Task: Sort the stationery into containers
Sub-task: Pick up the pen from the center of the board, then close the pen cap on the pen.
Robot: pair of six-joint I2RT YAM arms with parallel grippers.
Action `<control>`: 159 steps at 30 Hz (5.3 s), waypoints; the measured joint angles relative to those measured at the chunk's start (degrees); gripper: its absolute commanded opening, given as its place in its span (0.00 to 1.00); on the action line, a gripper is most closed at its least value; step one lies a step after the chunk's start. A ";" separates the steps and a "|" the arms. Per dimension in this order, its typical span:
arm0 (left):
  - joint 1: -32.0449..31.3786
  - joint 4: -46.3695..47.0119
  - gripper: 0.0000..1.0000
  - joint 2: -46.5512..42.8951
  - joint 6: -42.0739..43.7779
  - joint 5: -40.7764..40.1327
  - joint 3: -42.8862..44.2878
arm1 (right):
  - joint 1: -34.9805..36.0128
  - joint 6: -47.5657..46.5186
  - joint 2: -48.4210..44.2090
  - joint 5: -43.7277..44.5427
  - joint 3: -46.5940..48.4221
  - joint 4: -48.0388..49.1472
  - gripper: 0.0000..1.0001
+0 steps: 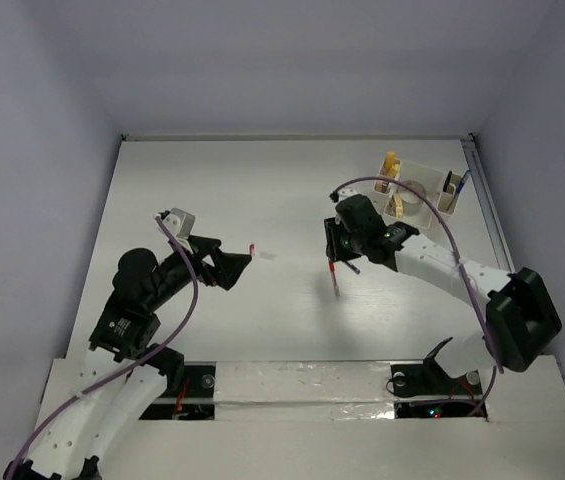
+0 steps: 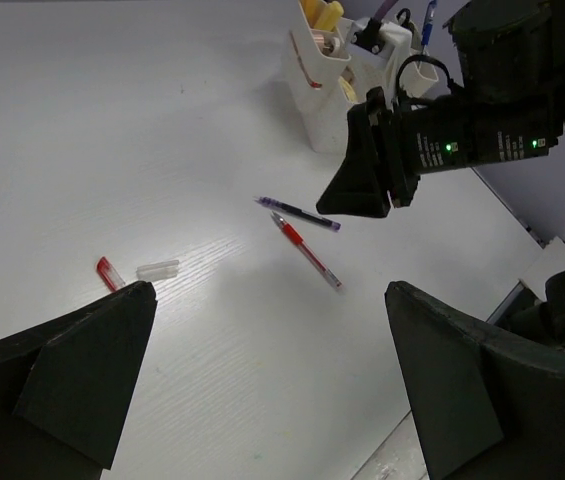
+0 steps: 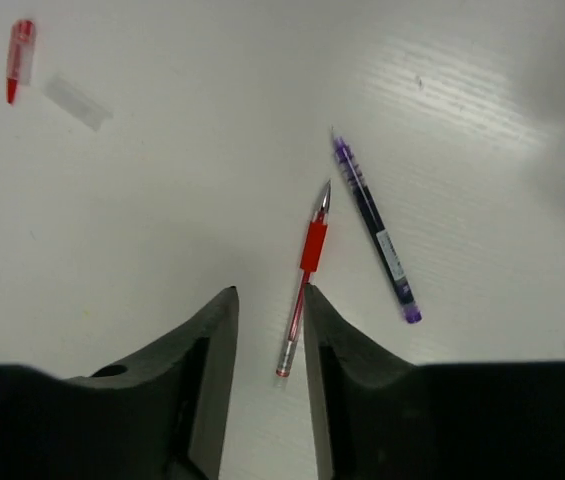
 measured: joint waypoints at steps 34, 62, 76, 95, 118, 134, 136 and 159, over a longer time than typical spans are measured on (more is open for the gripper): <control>4.20 0.13 0.99 3.85 -0.33 2.25 0.00 | 4.98 3.37 17.16 0.55 2.99 -0.42 0.00; 5.70 0.68 0.64 7.39 -1.09 2.99 -0.33 | 11.41 28.50 11.91 -28.00 3.10 65.09 0.00; 6.58 0.92 0.30 5.77 -1.97 3.19 -0.35 | 13.68 32.63 15.32 -28.24 2.60 71.52 0.00; 7.23 -0.22 0.00 4.33 -1.53 0.20 -0.44 | 13.57 26.91 14.97 -27.26 3.76 59.30 1.00; 8.24 -1.75 0.00 -1.73 -1.36 -6.16 -0.44 | 10.56 3.21 37.29 -3.48 41.46 2.78 0.42; 6.78 -2.12 0.00 -2.99 -1.36 -7.10 -0.44 | 13.88 2.40 51.41 0.87 55.98 -11.52 0.52; 6.78 -2.21 0.00 -3.08 -1.36 -7.23 -0.42 | 14.29 2.43 51.69 1.33 56.06 -12.26 0.51; 6.34 -2.47 0.00 -3.15 -1.36 -7.28 -0.44 | 14.78 3.10 56.87 4.94 60.70 -15.39 0.30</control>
